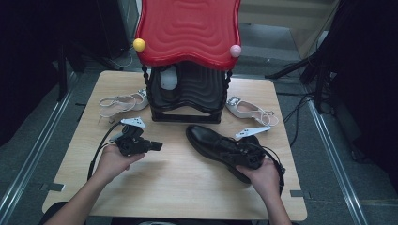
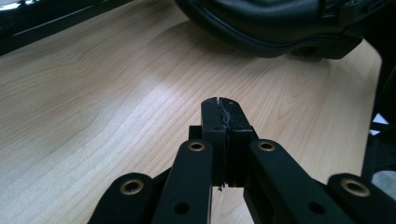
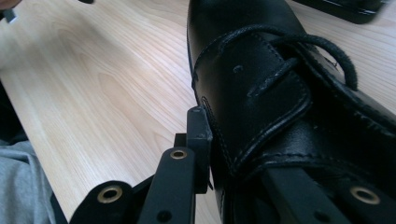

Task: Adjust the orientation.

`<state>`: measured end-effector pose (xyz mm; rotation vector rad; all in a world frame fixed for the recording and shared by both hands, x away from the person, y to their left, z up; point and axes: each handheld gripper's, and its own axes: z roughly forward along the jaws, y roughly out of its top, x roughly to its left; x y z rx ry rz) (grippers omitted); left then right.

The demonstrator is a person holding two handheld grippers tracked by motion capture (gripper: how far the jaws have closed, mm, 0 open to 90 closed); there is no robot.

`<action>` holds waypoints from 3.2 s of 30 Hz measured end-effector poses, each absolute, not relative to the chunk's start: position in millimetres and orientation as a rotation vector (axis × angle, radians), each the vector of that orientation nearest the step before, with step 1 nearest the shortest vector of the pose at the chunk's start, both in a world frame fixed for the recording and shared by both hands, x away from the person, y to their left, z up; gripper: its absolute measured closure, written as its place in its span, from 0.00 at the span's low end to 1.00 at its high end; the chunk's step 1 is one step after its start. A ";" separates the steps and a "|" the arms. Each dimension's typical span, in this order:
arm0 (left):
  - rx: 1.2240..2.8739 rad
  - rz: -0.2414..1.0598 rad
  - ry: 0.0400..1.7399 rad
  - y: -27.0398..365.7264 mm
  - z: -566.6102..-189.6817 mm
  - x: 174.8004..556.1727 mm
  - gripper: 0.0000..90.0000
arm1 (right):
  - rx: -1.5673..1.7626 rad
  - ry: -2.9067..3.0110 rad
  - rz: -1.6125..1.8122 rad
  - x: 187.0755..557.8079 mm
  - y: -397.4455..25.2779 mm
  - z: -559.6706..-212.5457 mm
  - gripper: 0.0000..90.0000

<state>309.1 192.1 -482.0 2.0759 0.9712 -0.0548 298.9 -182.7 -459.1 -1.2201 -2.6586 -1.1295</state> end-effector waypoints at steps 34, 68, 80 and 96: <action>2.072 0.000 0.998 188.8 -491.2 310.6 0.94 | -1.120 -2.732 -1.120 317.1 -97.3 -479.0 0.80; 2.067 -0.034 0.964 132.5 -497.3 309.5 1.00 | -1.233 -2.739 -1.237 357.9 -183.5 -472.2 1.00; 2.101 -0.045 0.951 115.0 -511.7 304.8 1.00 | -1.221 -2.759 -1.200 354.1 -174.0 -477.2 1.00; 2.122 -0.059 0.947 114.3 -510.4 308.9 0.99 | -1.266 -2.725 -1.228 326.8 -171.5 -479.5 1.00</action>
